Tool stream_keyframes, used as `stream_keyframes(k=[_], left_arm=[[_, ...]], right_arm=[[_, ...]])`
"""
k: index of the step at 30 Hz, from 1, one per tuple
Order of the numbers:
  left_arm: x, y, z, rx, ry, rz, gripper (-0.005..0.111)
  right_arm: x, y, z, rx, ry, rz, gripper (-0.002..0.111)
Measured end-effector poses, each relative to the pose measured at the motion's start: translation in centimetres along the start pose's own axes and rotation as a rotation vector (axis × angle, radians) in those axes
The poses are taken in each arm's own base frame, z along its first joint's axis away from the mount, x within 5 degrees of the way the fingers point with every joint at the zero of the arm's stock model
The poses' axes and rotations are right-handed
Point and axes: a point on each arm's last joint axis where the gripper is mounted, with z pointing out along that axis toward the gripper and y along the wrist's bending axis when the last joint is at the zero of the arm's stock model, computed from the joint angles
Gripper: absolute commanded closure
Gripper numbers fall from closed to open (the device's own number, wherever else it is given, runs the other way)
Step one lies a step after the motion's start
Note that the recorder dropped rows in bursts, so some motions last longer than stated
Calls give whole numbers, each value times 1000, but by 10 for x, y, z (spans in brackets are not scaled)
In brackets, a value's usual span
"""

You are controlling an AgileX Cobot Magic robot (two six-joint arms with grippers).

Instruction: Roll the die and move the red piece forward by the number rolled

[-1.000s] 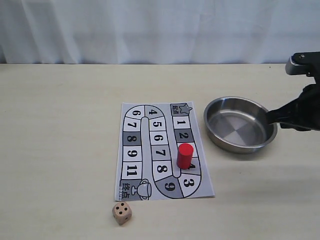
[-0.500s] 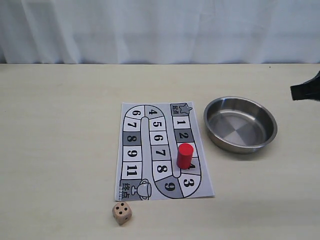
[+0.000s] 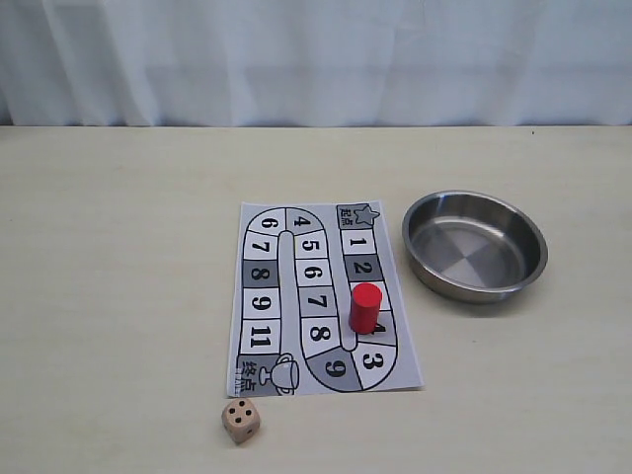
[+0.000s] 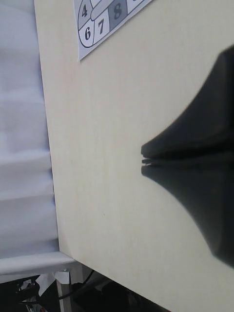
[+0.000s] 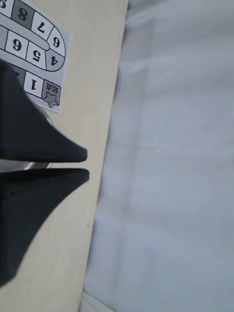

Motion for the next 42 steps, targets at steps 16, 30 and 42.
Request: stream_keyframes(k=[16, 30, 42], left_arm=[[0, 0, 0, 0, 0, 0, 107], [0, 0, 0, 0, 0, 0, 107], [0, 0, 0, 0, 0, 0, 107]], right_arm=[[10, 15, -115, 37, -349, -45, 104], [29, 22, -138, 3, -318, -52, 104], [39, 26, -157, 5, -371, -64, 104]])
